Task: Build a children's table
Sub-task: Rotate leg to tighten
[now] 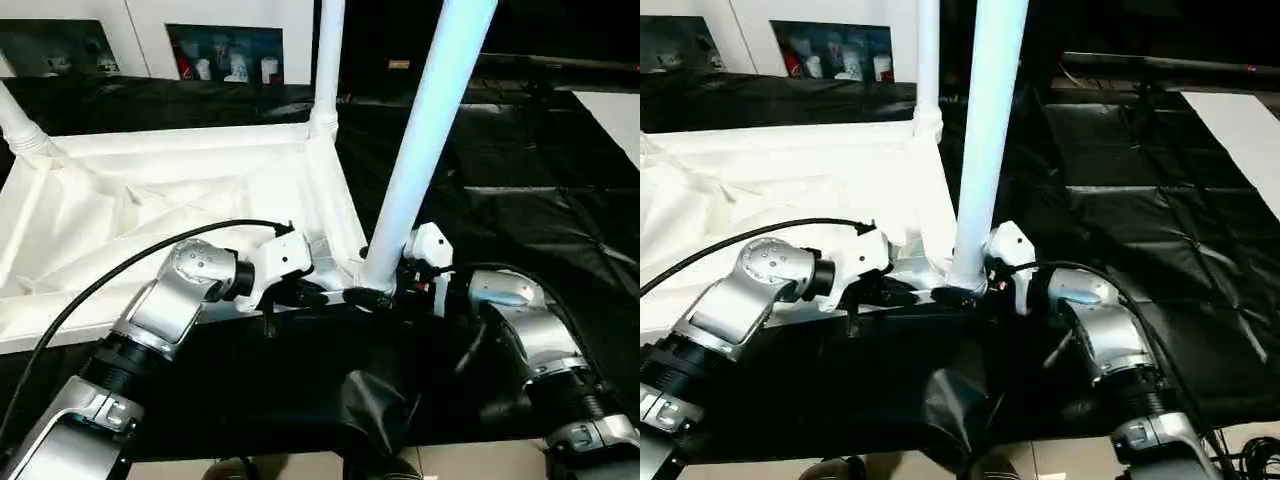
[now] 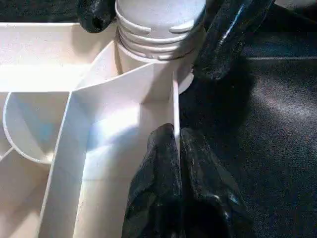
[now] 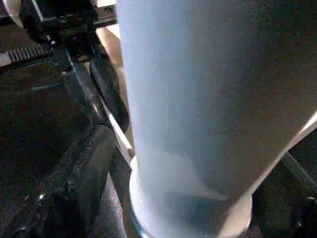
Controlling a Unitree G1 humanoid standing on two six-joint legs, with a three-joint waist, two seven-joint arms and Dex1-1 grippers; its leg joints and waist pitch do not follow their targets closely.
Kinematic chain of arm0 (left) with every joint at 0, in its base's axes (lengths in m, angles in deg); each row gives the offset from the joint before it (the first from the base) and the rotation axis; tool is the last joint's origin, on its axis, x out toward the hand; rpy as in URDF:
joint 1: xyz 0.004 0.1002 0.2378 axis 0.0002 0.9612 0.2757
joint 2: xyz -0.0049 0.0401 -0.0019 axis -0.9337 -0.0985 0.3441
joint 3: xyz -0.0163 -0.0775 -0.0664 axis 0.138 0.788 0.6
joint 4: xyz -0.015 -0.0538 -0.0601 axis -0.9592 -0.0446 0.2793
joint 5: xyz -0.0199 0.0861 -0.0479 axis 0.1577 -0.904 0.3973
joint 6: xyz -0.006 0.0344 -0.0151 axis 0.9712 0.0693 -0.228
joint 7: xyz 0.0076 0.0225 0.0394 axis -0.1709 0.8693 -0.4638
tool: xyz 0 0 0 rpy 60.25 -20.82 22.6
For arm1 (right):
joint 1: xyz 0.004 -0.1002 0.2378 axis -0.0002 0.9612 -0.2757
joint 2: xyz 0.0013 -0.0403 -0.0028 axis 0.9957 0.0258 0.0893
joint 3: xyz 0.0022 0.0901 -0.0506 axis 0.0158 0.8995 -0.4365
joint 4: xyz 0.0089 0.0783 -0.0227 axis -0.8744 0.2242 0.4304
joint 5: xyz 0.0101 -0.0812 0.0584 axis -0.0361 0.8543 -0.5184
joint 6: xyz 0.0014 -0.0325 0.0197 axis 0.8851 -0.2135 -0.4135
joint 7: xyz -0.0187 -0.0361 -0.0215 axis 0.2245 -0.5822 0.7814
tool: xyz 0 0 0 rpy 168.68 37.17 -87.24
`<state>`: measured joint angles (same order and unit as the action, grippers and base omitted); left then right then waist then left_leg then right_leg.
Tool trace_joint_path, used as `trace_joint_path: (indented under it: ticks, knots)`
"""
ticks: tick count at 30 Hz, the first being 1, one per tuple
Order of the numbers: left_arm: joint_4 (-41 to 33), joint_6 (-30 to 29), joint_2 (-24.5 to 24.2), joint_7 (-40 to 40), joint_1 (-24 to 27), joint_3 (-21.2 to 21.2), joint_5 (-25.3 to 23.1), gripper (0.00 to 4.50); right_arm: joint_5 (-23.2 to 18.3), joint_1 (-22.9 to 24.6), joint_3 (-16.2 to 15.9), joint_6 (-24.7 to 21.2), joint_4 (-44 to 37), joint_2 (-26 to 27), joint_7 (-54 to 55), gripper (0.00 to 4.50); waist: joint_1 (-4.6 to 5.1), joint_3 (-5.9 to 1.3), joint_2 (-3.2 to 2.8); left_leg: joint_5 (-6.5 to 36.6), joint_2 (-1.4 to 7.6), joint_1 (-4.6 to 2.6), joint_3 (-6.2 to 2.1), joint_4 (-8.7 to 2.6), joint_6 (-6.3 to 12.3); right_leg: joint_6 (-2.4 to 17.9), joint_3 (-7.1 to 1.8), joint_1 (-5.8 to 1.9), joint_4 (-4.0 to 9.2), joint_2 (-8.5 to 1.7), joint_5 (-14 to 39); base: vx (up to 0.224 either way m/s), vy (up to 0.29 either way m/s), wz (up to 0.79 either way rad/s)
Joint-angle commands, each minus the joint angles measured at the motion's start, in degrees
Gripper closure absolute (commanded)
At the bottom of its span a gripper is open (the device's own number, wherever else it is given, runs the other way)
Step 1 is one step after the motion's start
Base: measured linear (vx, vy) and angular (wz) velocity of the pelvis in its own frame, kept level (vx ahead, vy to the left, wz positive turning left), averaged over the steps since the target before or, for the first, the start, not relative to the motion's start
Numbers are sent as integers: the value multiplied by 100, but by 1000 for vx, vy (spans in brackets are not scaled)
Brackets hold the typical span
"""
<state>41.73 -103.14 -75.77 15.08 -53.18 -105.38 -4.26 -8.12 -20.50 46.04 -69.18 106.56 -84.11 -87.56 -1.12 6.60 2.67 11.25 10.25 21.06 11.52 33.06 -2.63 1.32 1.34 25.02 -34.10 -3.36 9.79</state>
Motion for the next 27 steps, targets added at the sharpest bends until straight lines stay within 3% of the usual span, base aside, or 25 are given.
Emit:
trace_joint_path:
  ticks: [1, 15, 18, 20, 21, 22, 24, 26, 27]
  knots:
    - [28, -53, 57, 137, 68, -260, -28, 450, 27, 12, -155, 95, -49, -25, -200, 65, 0, -397, 24, 262, 278, -60, -77, -290, 740, 1634, -252, -396, 264, -402, 324, 0, 0, 0]
    - [268, -104, 131, -91, 59, -255, -123, 450, 125, 81, -76, 197, 195, 159, 207, 176, -42, -411, 23, 201, 270, -60, -73, -268, 763, 1661, -246, -397, 245, -394, 262, 0, 0, 0]
    - [531, -160, 306, -472, 5, -243, -264, 450, 299, 88, 46, 137, 423, 375, 916, 180, -27, -376, 11, 599, 273, -73, -87, -296, 563, 1532, -242, -367, 335, -403, 974, 0, 0, 0]
    - [870, -204, 571, -1032, -110, -177, -415, 450, 412, 151, 167, 47, 538, 687, 1654, 183, -7, -337, 7, 1068, 266, -87, -101, -320, 290, 1250, -249, -309, 427, -403, 1856, 0, 0, 0]
    - [972, -240, 659, -1205, -154, -145, -446, 450, 450, 171, 197, 13, 559, 784, 1874, 183, -12, -341, 13, 1137, 272, -101, -119, -336, 218, 1180, -245, -319, 447, -410, 2043, -54, 10, 0]
    - [1115, -268, 777, -1470, -221, -96, -496, 450, 514, 185, 243, -30, 599, 913, 2212, 183, -4, -308, 13, 1341, 265, -115, -128, -358, 108, 1044, -241, -274, 490, -393, 2420, -53, 18, -2]
    - [1530, -423, 1115, -2263, -442, 90, -603, 450, 592, 168, 510, -267, 755, 1327, 3317, 183, 26, -274, 10, 1873, 255, -181, -181, -403, -37, 714, -215, -238, 597, -414, 3348, -26, 9, -1]
    - [1638, -486, 1197, -2442, -506, 128, -627, 450, 586, 151, 615, -351, 813, 1455, 3658, 183, 47, -292, 15, 2091, 235, -224, -225, -413, -112, 504, -198, -215, 656, -432, 3761, 0, 0, 0]
    - [1890, -539, 1372, -2813, -658, 217, -655, 450, 660, 100, 791, -458, 960, 1710, 4457, 183, 71, -299, 12, 2022, 242, -198, -233, -436, -95, 463, -206, -221, 654, -434, 3625, 0, 0, 0]
